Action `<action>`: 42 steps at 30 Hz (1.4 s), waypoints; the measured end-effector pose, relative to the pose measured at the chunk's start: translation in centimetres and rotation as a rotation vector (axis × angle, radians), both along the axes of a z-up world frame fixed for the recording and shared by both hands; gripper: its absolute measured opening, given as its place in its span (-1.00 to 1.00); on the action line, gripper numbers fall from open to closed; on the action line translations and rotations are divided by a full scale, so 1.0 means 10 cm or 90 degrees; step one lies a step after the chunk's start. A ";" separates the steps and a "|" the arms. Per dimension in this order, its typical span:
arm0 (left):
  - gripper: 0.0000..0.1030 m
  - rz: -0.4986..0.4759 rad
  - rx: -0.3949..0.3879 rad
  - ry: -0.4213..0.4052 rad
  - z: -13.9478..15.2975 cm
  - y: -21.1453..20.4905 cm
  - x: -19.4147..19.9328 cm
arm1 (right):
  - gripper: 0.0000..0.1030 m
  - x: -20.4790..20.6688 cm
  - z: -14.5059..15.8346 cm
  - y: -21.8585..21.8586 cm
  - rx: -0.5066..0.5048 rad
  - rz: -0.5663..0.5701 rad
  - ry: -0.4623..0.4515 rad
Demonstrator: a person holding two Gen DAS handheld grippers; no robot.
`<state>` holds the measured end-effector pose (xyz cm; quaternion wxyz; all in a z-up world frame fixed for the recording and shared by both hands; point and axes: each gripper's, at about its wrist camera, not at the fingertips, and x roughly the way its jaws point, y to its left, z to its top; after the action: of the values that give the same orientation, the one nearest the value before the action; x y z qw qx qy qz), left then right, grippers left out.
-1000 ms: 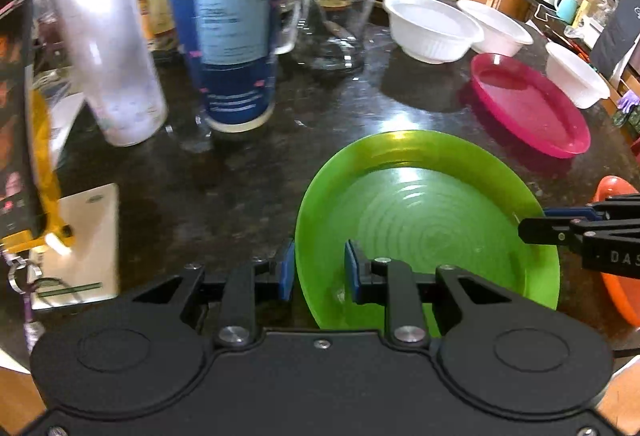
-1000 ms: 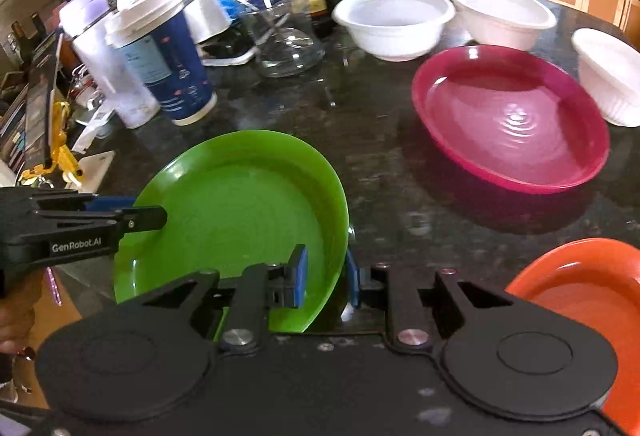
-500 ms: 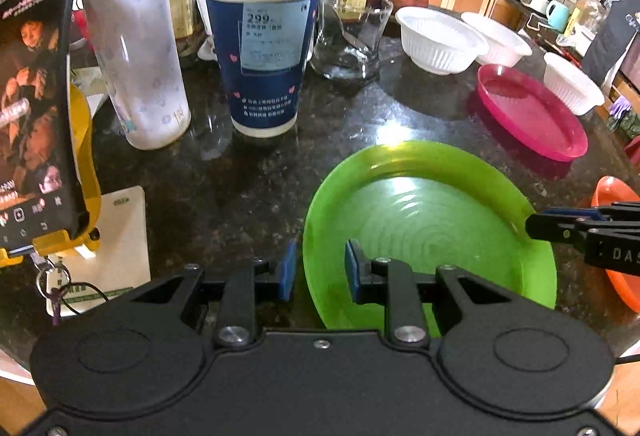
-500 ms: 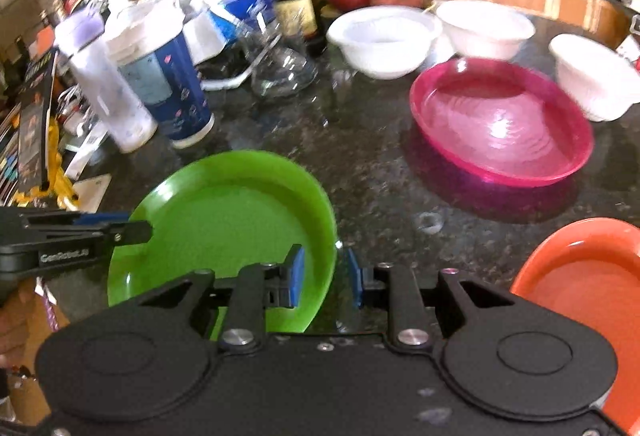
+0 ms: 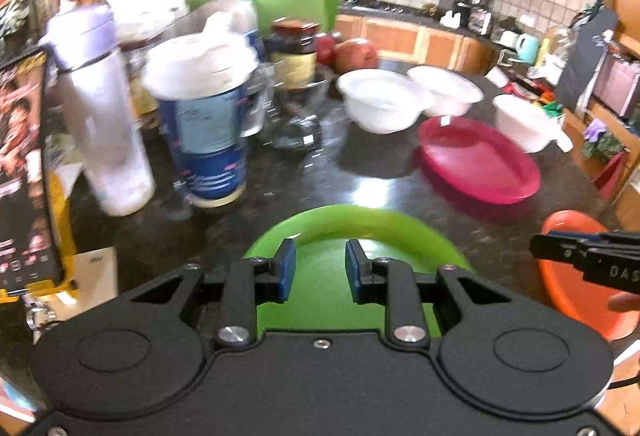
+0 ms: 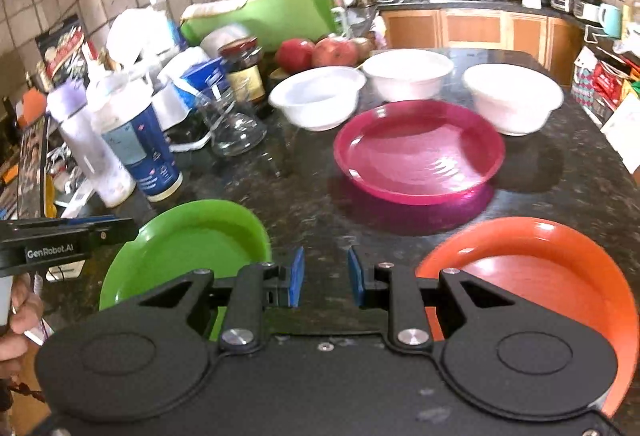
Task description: Organize plates and bowls
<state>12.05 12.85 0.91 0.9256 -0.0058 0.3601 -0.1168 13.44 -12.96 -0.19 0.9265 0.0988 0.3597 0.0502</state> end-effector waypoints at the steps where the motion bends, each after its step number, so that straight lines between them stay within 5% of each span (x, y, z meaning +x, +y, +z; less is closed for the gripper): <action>1: -0.31 -0.007 -0.001 -0.001 0.02 -0.09 -0.01 | -0.49 -0.04 0.01 -0.10 0.002 -0.010 -0.003; 19: -0.32 -0.105 0.007 0.050 -0.10 -1.62 -0.15 | -0.48 -0.53 -0.07 -1.69 -0.035 -0.071 -0.029; 42: -0.40 0.053 0.028 0.102 -0.34 -2.00 -0.33 | -0.45 -0.24 -0.44 -2.05 0.002 0.041 0.027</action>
<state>8.79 -7.10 -2.51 0.8978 -0.0095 0.4349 -0.0691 11.01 -33.51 -4.59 0.9162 0.0896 0.3825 0.0784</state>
